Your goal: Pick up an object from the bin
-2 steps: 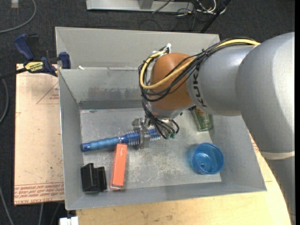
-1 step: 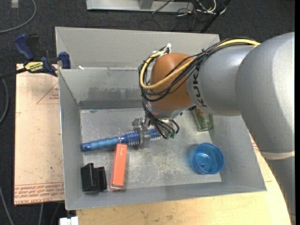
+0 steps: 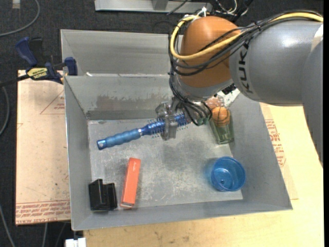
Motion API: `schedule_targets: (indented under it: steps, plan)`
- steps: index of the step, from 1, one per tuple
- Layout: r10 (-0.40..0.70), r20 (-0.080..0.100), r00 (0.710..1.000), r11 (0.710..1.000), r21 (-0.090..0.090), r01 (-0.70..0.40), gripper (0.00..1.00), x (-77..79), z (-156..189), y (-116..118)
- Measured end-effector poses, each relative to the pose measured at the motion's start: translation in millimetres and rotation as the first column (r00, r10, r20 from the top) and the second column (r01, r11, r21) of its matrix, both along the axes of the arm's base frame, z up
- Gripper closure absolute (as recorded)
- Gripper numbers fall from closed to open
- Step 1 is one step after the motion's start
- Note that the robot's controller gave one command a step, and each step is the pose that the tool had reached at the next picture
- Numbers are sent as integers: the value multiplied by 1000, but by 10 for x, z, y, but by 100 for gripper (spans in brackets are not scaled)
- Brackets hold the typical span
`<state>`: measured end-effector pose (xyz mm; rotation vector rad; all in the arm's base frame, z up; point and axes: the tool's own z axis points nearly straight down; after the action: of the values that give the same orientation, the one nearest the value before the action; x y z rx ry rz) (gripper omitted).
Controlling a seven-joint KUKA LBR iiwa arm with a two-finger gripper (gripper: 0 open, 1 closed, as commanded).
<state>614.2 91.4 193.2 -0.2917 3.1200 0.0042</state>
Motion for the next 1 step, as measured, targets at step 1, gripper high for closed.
schedule_targets:
  steps: [1]
  plan:
    - [0, 0, 1000, 1000, 0, 0, 100, 0, 0, -1]
